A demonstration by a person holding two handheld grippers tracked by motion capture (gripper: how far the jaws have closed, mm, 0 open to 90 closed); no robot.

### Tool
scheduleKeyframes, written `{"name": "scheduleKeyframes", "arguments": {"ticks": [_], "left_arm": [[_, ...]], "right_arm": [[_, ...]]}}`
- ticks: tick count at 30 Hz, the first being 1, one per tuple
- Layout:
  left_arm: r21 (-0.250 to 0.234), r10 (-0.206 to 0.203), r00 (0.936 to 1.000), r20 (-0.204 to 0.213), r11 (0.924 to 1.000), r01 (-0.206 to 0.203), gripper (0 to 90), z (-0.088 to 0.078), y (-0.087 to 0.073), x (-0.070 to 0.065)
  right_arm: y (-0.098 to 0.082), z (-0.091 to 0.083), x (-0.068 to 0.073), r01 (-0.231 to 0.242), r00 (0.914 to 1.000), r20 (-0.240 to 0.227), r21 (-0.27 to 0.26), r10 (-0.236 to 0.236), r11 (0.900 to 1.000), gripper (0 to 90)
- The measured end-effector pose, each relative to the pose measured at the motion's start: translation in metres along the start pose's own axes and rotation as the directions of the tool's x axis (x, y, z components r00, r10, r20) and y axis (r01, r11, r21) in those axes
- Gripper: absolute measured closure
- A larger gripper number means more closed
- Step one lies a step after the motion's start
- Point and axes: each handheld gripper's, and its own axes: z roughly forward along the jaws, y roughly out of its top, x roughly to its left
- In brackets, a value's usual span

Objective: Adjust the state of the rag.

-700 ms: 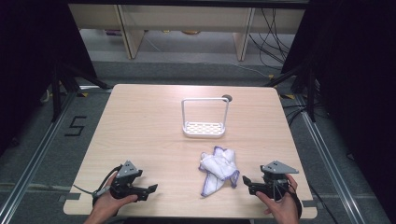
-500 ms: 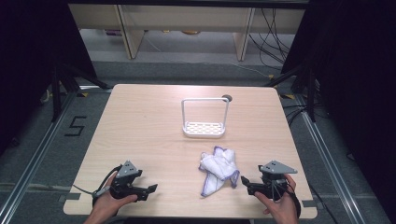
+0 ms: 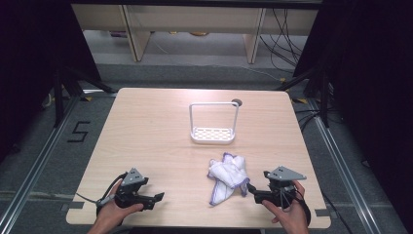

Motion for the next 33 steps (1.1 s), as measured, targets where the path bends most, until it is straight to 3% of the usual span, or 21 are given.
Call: {"name": "scheduleKeyframes", "arguments": {"ticks": [3, 4, 5, 6, 7, 12, 14, 15, 22, 25, 28, 29, 32, 33], "left_arm": [[0.001, 0.001, 1.0000, 0.000, 1.0000, -0.001, 14.8, 0.000, 0.000, 0.000], [0.000, 0.000, 1.0000, 0.000, 1.0000, 0.000, 14.8, 0.000, 0.000, 0.000], [0.000, -0.001, 1.0000, 0.000, 1.0000, 0.001, 14.8, 0.000, 0.000, 0.000], [0.003, 0.001, 1.0000, 0.002, 1.0000, -0.001, 14.8, 0.000, 0.000, 0.000], [0.003, 0.001, 1.0000, 0.002, 1.0000, -0.001, 14.8, 0.000, 0.000, 0.000], [0.014, 0.007, 1.0000, -0.001, 0.9999, -0.007, 14.8, -0.001, 0.000, 0.001], [0.011, 0.006, 1.0000, -0.005, 0.9999, -0.006, 14.8, 0.000, 0.000, 0.001], [0.011, 0.000, 1.0000, -0.003, 0.9999, 0.000, 14.8, 0.000, 0.000, 0.001], [0.010, 0.002, 1.0000, -0.002, 0.9999, -0.002, 14.8, 0.000, 0.000, 0.002], [0.009, 0.006, 1.0000, 0.002, 0.9999, -0.006, 14.8, 0.000, 0.000, 0.002], [0.002, -0.011, 0.9999, -0.004, 0.9999, 0.011, 14.8, 0.000, 0.000, 0.001], [0.014, 0.000, 1.0000, -0.007, 0.9999, 0.000, 14.8, 0.000, 0.000, 0.003], [0.013, -0.004, 1.0000, -0.007, 0.9999, 0.004, 14.8, 0.000, -0.001, 0.004], [0.015, 0.001, 1.0000, -0.002, 0.9999, -0.001, 14.8, 0.000, -0.001, 0.005]], "right_arm": [[0.003, 0.001, 0.000, 0.026, 0.9996, -0.013, -0.017, -0.027, 1.000, 23.6], [0.004, 0.001, 0.003, 0.012, 0.9998, -0.013, -0.017, -0.013, 1.000, 23.6], [0.005, 0.002, 0.001, 0.043, 0.9987, -0.027, -0.023, -0.044, 0.999, 23.7], [0.007, 0.001, 0.002, 0.045, 0.9988, -0.021, -0.018, -0.045, 0.999, 24.2], [0.009, 0.001, 0.006, 0.012, 0.9994, -0.033, -0.012, -0.013, 1.000, 24.4], [0.020, 0.005, 0.007, 0.051, 0.9964, -0.066, -0.036, -0.053, 0.998, 25.3], [0.022, 0.005, 0.011, 0.042, 0.9964, -0.072, -0.034, -0.044, 0.999, 25.5], [0.027, 0.007, 0.013, 0.076, 0.9942, -0.073, -0.038, -0.078, 0.996, 25.9], [0.040, 0.020, 0.028, 0.149, 0.9829, -0.106, -0.026, -0.151, 0.989, 27.9], [0.049, 0.036, 0.040, 0.187, 0.9729, -0.137, -0.005, -0.186, 0.982, 29.5], [0.053, 0.046, 0.044, 0.197, 0.9717, -0.137, 0.016, -0.193, 0.980, 29.7], [0.056, 0.056, 0.047, 0.221, 0.9652, -0.152, 0.041, -0.212, 0.974, 31.7], [0.056, 0.064, 0.051, 0.208, 0.9702, -0.137, 0.050, -0.200, 0.977, 32.7], [0.058, 0.070, 0.053, 0.218, 0.9687, -0.140, 0.086, -0.205, 0.972, 34.5]]}}
